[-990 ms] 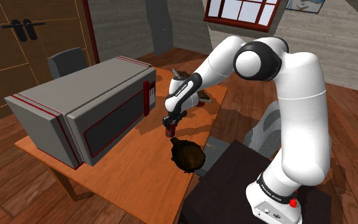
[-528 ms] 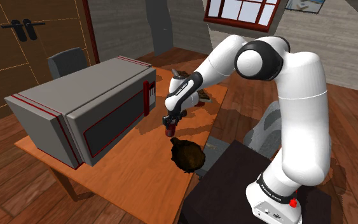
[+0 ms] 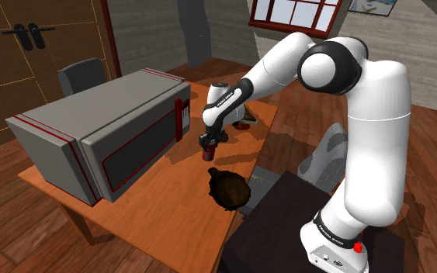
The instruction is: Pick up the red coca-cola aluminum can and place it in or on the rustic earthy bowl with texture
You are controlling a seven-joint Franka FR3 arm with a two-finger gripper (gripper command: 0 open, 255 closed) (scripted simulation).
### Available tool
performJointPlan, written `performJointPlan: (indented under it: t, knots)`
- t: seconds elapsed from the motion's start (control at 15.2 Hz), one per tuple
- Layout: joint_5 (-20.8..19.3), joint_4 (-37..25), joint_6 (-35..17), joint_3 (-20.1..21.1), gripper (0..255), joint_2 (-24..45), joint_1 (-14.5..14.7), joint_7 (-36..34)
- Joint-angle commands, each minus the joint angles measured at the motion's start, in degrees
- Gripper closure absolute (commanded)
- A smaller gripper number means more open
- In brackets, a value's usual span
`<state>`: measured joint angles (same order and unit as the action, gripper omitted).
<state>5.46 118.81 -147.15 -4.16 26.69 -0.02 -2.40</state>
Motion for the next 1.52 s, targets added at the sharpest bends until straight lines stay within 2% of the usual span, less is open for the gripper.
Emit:
performJointPlan:
  t: [0.0,1.45]
  knots:
    - [-0.21,0.15,1.16,-0.14,255,-1.31,0.15,-0.21]
    - [-2.22,-1.93,14.6,-1.14,255,-12.73,0.83,-1.79]
